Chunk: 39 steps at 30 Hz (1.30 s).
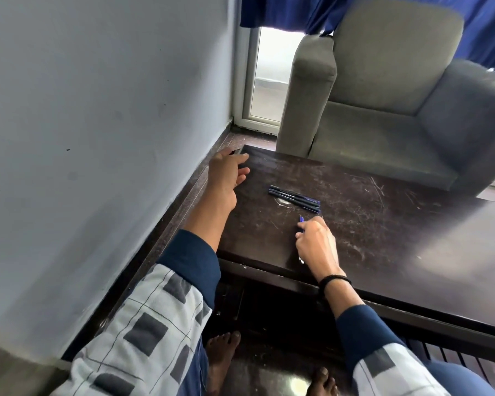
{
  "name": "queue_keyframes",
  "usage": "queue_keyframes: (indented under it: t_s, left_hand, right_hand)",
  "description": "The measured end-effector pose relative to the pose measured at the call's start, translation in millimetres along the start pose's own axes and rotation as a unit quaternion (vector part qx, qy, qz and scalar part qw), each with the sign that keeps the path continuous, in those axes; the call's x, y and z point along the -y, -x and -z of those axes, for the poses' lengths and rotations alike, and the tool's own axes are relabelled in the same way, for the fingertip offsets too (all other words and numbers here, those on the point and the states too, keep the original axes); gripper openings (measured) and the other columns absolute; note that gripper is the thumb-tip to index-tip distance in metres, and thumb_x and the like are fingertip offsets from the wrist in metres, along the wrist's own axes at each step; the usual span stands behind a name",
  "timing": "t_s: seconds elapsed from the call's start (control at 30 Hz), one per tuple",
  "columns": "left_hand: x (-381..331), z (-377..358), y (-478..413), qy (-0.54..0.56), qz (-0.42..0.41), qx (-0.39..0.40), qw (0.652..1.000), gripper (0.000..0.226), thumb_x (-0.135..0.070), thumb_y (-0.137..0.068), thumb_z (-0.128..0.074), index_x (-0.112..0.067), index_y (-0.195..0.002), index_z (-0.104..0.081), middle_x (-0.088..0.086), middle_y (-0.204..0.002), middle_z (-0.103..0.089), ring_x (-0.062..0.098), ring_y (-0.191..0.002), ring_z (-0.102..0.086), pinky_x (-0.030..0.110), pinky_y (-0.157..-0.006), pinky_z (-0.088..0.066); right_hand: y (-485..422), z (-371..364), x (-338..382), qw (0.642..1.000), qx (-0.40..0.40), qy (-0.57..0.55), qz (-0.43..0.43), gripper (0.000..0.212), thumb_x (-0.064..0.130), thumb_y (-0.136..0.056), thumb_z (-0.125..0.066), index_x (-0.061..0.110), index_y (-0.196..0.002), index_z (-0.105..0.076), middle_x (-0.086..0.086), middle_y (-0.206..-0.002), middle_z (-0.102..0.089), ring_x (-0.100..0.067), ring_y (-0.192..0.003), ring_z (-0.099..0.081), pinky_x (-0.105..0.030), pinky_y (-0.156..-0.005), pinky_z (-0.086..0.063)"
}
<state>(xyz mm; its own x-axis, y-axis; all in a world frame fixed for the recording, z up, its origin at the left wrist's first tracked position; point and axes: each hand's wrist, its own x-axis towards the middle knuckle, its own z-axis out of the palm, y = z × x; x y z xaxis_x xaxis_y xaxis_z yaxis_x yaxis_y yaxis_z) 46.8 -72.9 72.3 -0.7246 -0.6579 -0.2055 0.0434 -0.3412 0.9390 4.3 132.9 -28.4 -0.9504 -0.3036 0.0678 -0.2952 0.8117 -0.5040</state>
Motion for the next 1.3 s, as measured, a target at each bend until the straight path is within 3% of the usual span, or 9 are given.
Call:
queue_keyframes:
  t_s: [0.1, 0.2, 0.3, 0.47, 0.6, 0.9, 1.03, 1.17, 1.3]
  left_hand:
    - [0, 0, -3, 0.0, 0.002, 0.001, 1.0, 0.051, -0.014, -0.094, -0.065, -0.016, -0.143, -0.05, -0.005, -0.103, -0.062, 0.024, -0.107, -0.069, 0.029, -0.087, -0.056]
    - [-1, 0, -5, 0.003, -0.002, -0.003, 1.0, 0.051, -0.013, -0.094, -0.065, -0.016, -0.143, -0.051, -0.006, -0.1, -0.062, 0.024, -0.107, -0.069, 0.03, -0.09, -0.056]
    - [-2, -1, -7, 0.0, -0.006, -0.003, 1.0, 0.051, -0.014, -0.093, -0.065, -0.016, -0.142, -0.051, -0.007, -0.101, -0.061, 0.023, -0.105, -0.07, 0.029, -0.087, -0.056]
    - [-2, -1, -12, -0.003, -0.009, -0.001, 1.0, 0.048, -0.015, -0.092, -0.066, -0.014, -0.139, -0.054, -0.003, -0.106, -0.064, 0.022, -0.103, -0.07, 0.028, -0.085, -0.058]
    - [-3, -1, -14, 0.0, -0.007, -0.004, 1.0, 0.045, -0.016, -0.092, -0.065, -0.011, -0.136, -0.056, 0.003, -0.108, -0.068, 0.022, -0.103, -0.071, 0.026, -0.081, -0.057]
    - [-3, -4, -10, -0.001, -0.002, 0.014, 1.0, 0.049, -0.016, -0.093, -0.065, -0.015, -0.141, -0.052, 0.0, -0.103, -0.068, 0.019, -0.097, -0.069, 0.027, -0.084, -0.056]
    - [-3, -7, -8, -0.007, 0.002, 0.021, 1.0, 0.053, -0.013, -0.093, -0.064, -0.016, -0.143, -0.049, 0.002, -0.104, -0.068, 0.015, -0.088, -0.066, 0.024, -0.077, -0.054]
    - [-2, -10, -8, -0.017, 0.003, 0.028, 0.999, 0.054, -0.015, -0.094, -0.064, -0.015, -0.145, -0.047, 0.004, -0.11, -0.068, 0.015, -0.087, -0.066, 0.023, -0.076, -0.054]
    - [0, -10, -8, -0.024, 0.002, 0.03, 0.999, 0.054, -0.016, -0.094, -0.065, -0.016, -0.145, -0.047, 0.005, -0.112, -0.069, 0.015, -0.089, -0.066, 0.024, -0.076, -0.055]
  right_hand:
    - [-4, -15, 21, 1.0, 0.008, 0.0, 0.02, 0.03, 0.007, -0.096, -0.058, 0.002, -0.124, -0.069, -0.008, -0.119, -0.059, -0.032, -0.106, -0.063, -0.022, -0.078, -0.037]
    - [-7, -27, 44, 0.999, 0.01, -0.012, 0.038, 0.03, 0.008, -0.097, -0.058, 0.004, -0.125, -0.067, -0.002, -0.117, -0.057, -0.03, -0.109, -0.062, -0.017, -0.075, -0.034]
    - [-9, -37, 67, 0.998, 0.025, -0.009, 0.059, 0.028, 0.006, -0.098, -0.057, 0.002, -0.124, -0.069, -0.01, -0.124, -0.057, -0.032, -0.109, -0.063, -0.026, -0.082, -0.041]
    - [-11, -51, 84, 0.997, 0.021, -0.021, 0.074, 0.027, 0.007, -0.101, -0.057, 0.001, -0.124, -0.068, -0.013, -0.124, -0.056, -0.03, -0.108, -0.063, -0.024, -0.079, -0.04]
    - [-12, -55, 83, 0.996, 0.021, -0.047, 0.073, 0.031, 0.013, -0.101, -0.06, 0.005, -0.13, -0.067, -0.009, -0.123, -0.057, -0.029, -0.109, -0.063, -0.025, -0.081, -0.041]
    - [-10, -52, 73, 0.992, 0.0, -0.116, 0.052, 0.02, 0.022, -0.096, -0.067, 0.015, -0.114, -0.075, -0.002, -0.108, -0.062, -0.022, -0.098, -0.065, -0.034, -0.087, -0.05]
    - [-11, -50, 67, 0.993, 0.01, -0.103, 0.061, 0.018, 0.022, -0.097, -0.067, 0.014, -0.109, -0.077, 0.001, -0.108, -0.062, -0.02, -0.096, -0.065, -0.028, -0.083, -0.047]
    - [-12, -50, 66, 0.992, 0.022, -0.101, 0.076, 0.02, 0.022, -0.097, -0.068, 0.013, -0.112, -0.077, 0.002, -0.11, -0.062, -0.019, -0.096, -0.067, -0.033, -0.086, -0.054]
    - [-12, -48, 62, 0.989, 0.006, -0.131, 0.069, 0.019, 0.021, -0.096, -0.067, 0.017, -0.112, -0.077, 0.004, -0.106, -0.062, -0.016, -0.095, -0.066, -0.029, -0.084, -0.05]
